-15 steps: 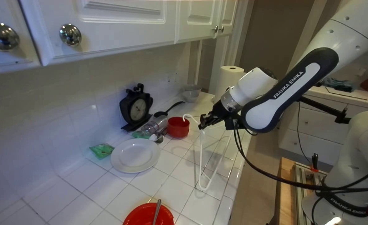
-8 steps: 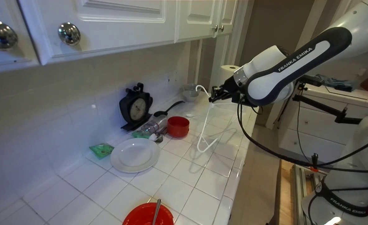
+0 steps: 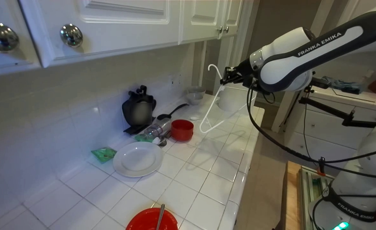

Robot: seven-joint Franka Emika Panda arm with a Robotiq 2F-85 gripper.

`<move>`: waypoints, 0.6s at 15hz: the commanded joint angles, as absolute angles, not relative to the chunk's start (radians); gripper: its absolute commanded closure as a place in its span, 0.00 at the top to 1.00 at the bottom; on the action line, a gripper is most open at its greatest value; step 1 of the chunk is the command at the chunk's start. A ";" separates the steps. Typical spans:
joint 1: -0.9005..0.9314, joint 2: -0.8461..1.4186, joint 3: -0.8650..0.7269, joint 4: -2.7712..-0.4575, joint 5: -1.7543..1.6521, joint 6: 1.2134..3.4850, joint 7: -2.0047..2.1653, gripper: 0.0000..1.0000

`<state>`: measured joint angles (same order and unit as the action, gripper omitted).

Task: Place the white hanger on the left door of the first upper cabinet from the right.

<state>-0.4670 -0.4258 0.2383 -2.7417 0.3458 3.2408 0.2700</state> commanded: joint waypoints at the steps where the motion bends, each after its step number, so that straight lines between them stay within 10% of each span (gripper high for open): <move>1: -0.525 -0.552 0.260 -2.742 0.449 3.174 0.228 0.05; 9: -0.517 -0.713 0.079 -2.742 0.567 3.122 0.069 0.05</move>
<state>-0.5213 -0.6488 0.1404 -2.7421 0.5169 3.1626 0.1471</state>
